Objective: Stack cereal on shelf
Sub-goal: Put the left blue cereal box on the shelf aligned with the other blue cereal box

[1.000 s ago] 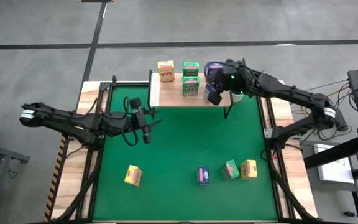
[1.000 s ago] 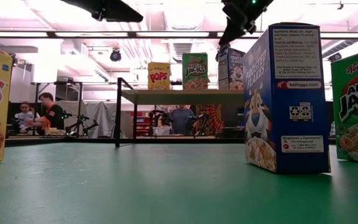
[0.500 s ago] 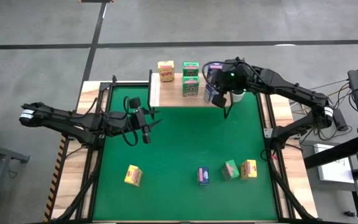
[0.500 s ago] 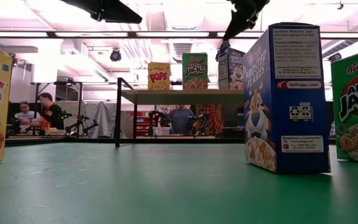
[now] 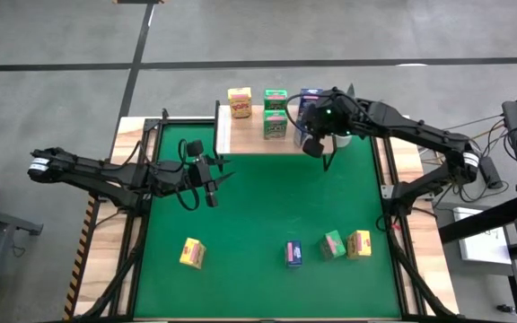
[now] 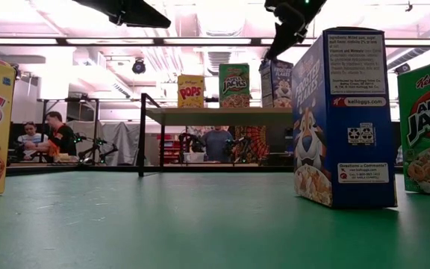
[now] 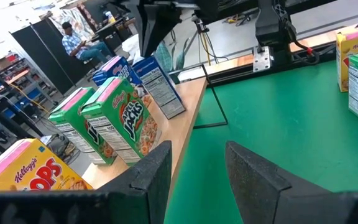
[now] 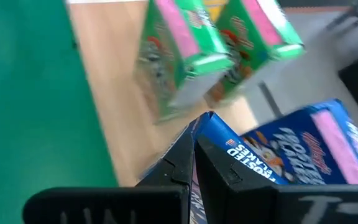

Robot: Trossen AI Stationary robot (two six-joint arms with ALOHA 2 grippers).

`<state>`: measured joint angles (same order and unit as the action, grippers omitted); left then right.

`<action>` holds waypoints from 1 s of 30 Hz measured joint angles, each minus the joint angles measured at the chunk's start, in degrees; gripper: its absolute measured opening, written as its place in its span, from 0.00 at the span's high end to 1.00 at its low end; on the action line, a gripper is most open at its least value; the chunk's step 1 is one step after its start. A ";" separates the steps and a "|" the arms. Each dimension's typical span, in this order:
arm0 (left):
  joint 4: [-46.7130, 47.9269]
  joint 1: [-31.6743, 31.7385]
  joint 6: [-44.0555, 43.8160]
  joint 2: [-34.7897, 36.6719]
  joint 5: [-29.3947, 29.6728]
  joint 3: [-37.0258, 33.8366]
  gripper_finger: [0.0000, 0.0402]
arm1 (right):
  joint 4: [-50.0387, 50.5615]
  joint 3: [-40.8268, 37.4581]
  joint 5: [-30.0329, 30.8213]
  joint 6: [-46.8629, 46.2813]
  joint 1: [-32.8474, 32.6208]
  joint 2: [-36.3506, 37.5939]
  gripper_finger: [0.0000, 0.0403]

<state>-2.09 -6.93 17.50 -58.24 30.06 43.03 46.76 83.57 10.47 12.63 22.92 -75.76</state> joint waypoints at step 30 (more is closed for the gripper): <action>-0.02 0.01 0.00 -0.02 -0.04 -0.02 0.67 | 7.75 6.99 9.13 -18.42 2.13 0.08 0.98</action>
<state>-2.11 -6.92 17.50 -58.26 30.03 43.00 54.52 90.56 19.59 -5.78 25.05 -75.68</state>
